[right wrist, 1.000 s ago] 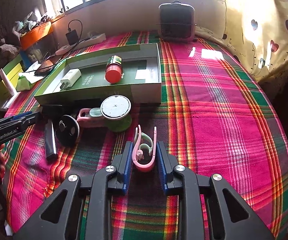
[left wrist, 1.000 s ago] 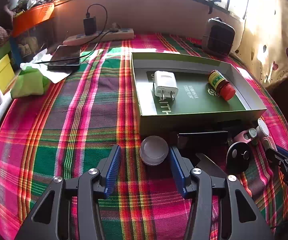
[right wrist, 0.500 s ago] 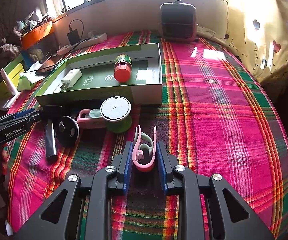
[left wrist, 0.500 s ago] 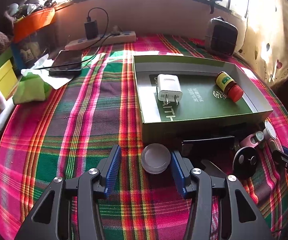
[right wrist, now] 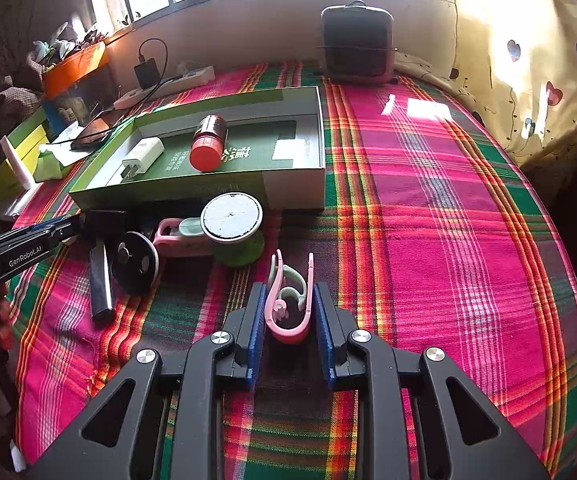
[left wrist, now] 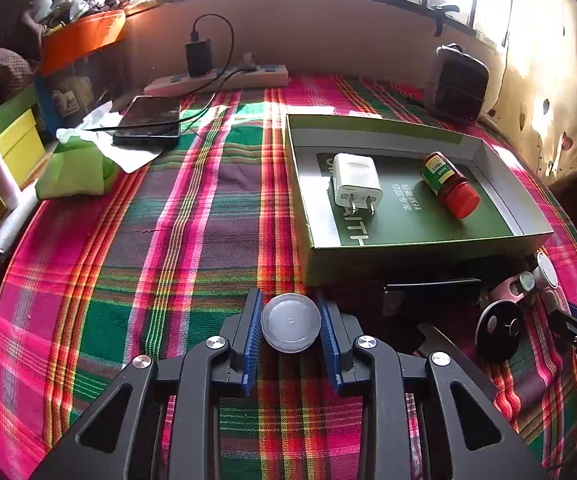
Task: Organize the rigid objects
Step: 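Grasp the pink clip with the right gripper while the left gripper grasps the clear round container, then carry the pink clip with the right gripper while the left gripper carries the clear container into the tray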
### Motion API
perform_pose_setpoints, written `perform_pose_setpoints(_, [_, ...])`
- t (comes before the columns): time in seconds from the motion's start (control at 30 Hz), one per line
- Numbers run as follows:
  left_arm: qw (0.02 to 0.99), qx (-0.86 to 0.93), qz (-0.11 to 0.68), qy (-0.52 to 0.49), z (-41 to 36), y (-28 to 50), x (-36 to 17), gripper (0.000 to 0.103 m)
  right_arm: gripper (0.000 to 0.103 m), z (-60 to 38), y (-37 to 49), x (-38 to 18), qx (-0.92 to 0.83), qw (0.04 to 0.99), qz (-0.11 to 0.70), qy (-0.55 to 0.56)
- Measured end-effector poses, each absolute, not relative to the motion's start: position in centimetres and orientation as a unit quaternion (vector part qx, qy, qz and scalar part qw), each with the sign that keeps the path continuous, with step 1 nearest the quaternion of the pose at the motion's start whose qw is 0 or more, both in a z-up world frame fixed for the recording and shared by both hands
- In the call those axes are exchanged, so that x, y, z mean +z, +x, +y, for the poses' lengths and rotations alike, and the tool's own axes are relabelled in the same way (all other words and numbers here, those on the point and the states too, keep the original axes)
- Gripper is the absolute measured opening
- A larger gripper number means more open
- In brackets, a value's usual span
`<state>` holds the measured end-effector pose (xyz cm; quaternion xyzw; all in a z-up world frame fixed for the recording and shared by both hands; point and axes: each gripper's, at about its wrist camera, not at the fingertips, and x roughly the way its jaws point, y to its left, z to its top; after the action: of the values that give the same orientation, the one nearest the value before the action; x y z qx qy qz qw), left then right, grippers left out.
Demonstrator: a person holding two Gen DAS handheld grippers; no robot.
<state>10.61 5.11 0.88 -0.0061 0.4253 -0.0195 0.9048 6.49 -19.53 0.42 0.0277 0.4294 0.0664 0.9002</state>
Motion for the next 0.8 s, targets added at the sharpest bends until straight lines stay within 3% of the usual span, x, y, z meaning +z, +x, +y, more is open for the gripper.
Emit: perform_pose_setpoints(0.8, [0.906,-0.024,0.422,-0.010,5.41,10.28,1.62,0.026,0.025,-19.46,6.39,0.74,0.069,0.901,0.428,0.021])
